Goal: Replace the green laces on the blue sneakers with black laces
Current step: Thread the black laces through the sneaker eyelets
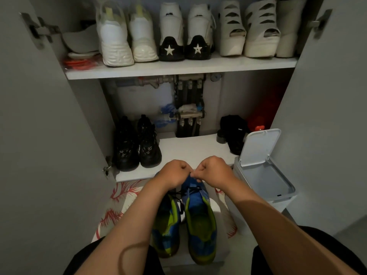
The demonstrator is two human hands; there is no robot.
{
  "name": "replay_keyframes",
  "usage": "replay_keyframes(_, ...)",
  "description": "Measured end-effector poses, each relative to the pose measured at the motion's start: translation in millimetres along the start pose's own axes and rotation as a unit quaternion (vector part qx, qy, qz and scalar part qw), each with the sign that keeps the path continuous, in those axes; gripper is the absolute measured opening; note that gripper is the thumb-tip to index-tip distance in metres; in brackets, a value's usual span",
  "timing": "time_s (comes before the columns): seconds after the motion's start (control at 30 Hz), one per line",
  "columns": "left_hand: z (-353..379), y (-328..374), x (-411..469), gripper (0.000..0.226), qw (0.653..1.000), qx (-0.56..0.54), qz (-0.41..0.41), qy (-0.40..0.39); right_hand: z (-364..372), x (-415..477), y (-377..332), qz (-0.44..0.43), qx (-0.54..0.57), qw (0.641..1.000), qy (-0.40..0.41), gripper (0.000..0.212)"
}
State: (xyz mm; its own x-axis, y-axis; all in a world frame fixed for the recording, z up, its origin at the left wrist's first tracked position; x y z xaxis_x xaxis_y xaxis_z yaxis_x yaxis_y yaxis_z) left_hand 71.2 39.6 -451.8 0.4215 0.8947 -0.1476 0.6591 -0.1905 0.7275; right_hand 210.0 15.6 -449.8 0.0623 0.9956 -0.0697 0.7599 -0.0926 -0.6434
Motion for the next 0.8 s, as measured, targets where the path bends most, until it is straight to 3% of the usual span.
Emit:
replay_keyframes(0.17, 6.5, -4.6, 9.3, 0.015, 1.0, 0.025, -0.001, 0.004, 9.9, 3.4, 8.7, 0.006, 0.049, 0.998, -0.033, 0.012)
replay_keyframes(0.27, 10.1, -8.4, 10.8, 0.014, 0.999, 0.054, -0.005, 0.003, 14.1, 3.2, 27.3, 0.056, 0.02, 0.998, -0.031, 0.01)
replay_keyframes(0.37, 15.8, -12.4, 9.9, 0.016, 0.997, 0.079, -0.014, 0.005, 27.1, -4.9, 49.1, 0.128, -0.06, 0.987, -0.069, 0.038)
replay_keyframes(0.43, 22.0, -15.6, 8.9, 0.016, 0.997, 0.078, -0.019, 0.003, 36.1, -10.5, 58.3, 0.154, -0.08, 0.98, -0.093, 0.042)
replay_keyframes(0.6, 38.9, -19.6, 6.6, 0.019, 0.997, 0.074, -0.025, -0.018, 51.7, -9.4, 75.2, 0.192, -0.029, 0.974, -0.12, 0.026)
replay_keyframes(0.8, 54.9, -19.5, 2.4, 0.013, 0.996, 0.08, -0.018, -0.017, 51.0, -6.3, 92.6, 0.258, 0.028, 0.963, -0.076, 0.029)
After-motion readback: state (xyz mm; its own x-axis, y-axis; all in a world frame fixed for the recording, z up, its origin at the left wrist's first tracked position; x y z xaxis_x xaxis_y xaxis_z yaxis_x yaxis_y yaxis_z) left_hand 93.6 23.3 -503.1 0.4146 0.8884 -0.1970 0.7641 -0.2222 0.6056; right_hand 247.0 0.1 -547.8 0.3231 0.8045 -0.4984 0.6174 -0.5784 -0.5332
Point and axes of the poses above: each hand's wrist, its own x-axis towards the middle knuckle, its own z-axis out of the palm, y = z × x, the point moved 8 cm from there along x, towards the middle knuckle, and after that the axes turned 2 degrees about z, right-handed, at the moved point
